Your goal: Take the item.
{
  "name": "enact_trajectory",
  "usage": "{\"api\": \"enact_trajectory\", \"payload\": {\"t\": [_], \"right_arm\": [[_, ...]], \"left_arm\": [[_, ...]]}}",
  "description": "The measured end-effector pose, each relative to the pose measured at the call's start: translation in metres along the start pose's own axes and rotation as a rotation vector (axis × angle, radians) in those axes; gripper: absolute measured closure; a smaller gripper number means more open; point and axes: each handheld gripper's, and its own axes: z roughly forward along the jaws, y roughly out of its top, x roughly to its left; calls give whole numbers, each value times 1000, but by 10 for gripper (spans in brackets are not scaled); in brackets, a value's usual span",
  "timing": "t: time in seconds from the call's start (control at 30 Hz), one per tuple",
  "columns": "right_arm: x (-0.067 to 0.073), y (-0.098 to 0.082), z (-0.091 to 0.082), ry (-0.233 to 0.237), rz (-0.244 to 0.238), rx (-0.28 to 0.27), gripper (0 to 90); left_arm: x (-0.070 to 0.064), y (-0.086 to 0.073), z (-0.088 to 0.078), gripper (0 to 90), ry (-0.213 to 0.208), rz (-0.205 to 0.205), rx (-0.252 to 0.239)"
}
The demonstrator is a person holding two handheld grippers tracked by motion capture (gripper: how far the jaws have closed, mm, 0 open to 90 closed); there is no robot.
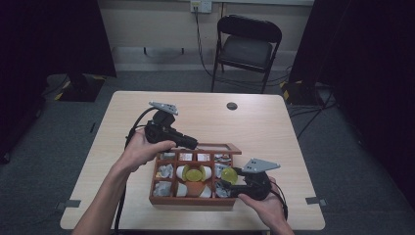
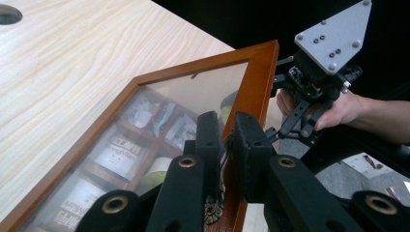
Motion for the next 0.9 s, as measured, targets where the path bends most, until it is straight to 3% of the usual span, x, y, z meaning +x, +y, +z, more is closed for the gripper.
{"api": "enact_trajectory", "payload": {"t": [0.33,0.57,0.9], "right_arm": [[-31,-1,-6,-61,39,-4,381],[-52,1,-5,-105,44,11,381],[-88,-2,3,-161,98,31,381]], "left_arm": [[-1,0,0,815,-2,5,11],[0,-1,0,815,-6,2,10],[-1,-1,1,815,-4,2,10]]}}
